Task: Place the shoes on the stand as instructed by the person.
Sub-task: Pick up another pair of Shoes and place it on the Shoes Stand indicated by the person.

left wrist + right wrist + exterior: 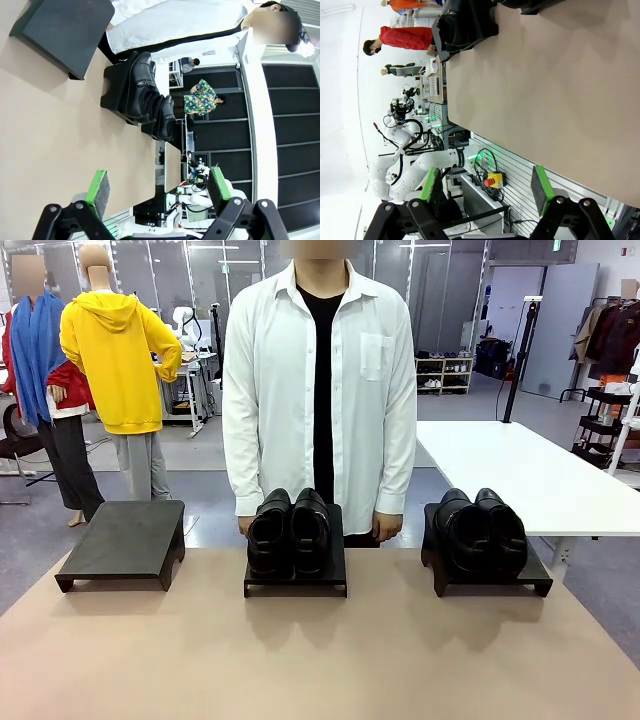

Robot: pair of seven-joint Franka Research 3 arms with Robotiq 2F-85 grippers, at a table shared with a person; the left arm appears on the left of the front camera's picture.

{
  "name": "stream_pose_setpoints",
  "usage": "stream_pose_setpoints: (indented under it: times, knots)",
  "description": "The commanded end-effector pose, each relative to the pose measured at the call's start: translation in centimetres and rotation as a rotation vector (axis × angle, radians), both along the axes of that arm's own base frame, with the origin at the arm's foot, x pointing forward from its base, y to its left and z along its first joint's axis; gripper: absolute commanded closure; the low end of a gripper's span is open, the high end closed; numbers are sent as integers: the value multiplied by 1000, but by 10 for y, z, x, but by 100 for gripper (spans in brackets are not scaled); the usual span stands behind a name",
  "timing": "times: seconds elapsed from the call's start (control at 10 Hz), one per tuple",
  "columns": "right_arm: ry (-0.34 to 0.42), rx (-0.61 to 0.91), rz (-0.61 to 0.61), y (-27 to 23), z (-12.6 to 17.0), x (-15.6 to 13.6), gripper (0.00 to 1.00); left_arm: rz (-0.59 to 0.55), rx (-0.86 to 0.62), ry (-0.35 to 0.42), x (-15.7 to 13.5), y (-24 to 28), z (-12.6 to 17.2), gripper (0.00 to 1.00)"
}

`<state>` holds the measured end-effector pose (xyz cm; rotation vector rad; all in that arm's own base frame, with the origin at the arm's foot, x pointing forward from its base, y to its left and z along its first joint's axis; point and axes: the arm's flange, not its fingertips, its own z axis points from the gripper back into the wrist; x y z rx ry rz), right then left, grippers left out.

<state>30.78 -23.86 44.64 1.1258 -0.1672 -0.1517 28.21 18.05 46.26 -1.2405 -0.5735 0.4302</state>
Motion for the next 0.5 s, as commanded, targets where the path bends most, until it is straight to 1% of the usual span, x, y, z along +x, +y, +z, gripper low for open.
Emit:
stream_pose_setpoints:
  times: [0.0, 0.4]
  knots:
    - [-3, -15, 6, 0, 0, -2, 9, -6, -7, -32, 4, 2, 0, 0]
    - [-3, -15, 6, 0, 0, -2, 9, -6, -7, -32, 4, 2, 0, 0]
